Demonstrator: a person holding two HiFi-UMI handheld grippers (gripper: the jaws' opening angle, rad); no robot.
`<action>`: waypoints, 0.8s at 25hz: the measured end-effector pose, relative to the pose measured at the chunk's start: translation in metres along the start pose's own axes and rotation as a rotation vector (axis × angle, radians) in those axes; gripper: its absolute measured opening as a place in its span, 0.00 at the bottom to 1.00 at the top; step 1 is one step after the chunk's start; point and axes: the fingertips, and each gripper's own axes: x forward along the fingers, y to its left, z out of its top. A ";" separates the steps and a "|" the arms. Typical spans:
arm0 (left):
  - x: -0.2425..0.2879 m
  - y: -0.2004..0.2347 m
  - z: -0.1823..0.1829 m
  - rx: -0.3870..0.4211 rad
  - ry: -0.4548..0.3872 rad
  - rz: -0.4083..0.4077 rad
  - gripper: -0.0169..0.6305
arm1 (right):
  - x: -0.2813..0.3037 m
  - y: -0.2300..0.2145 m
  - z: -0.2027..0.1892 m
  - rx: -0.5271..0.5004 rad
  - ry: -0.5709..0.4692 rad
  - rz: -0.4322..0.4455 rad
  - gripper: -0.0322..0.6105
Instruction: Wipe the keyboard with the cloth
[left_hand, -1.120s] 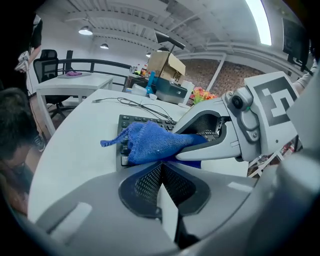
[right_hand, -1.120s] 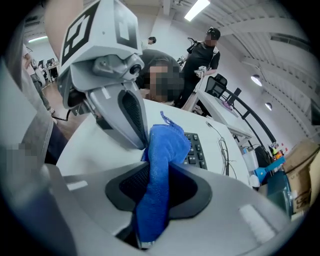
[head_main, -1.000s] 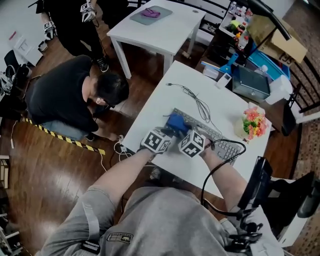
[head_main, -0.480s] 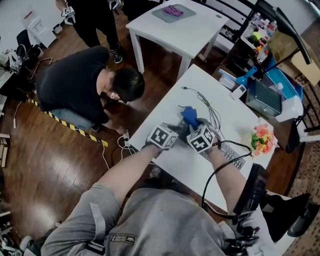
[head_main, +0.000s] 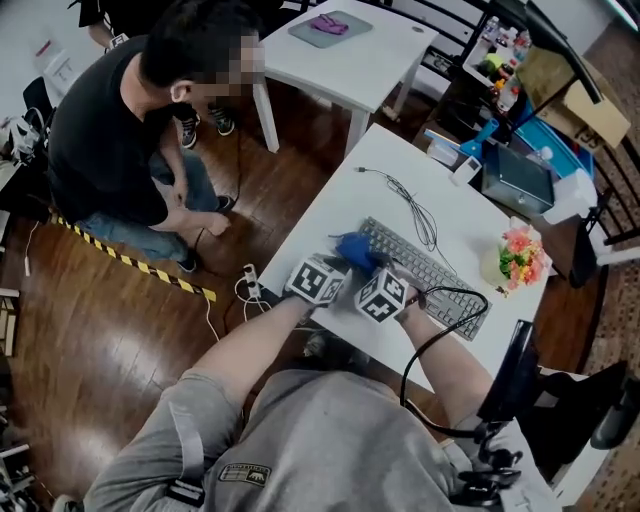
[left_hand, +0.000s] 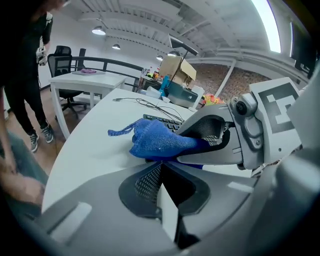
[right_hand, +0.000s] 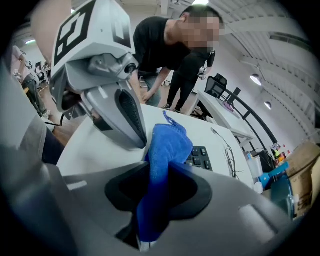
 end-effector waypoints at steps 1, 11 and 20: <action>-0.002 -0.002 -0.003 0.005 0.002 -0.001 0.02 | 0.000 0.005 0.000 -0.003 0.000 0.002 0.23; -0.014 -0.030 -0.015 0.080 0.024 -0.055 0.02 | -0.020 0.016 -0.006 0.098 0.018 -0.055 0.23; 0.030 -0.136 -0.031 0.273 0.109 -0.277 0.02 | -0.086 0.049 -0.124 0.442 0.139 -0.199 0.23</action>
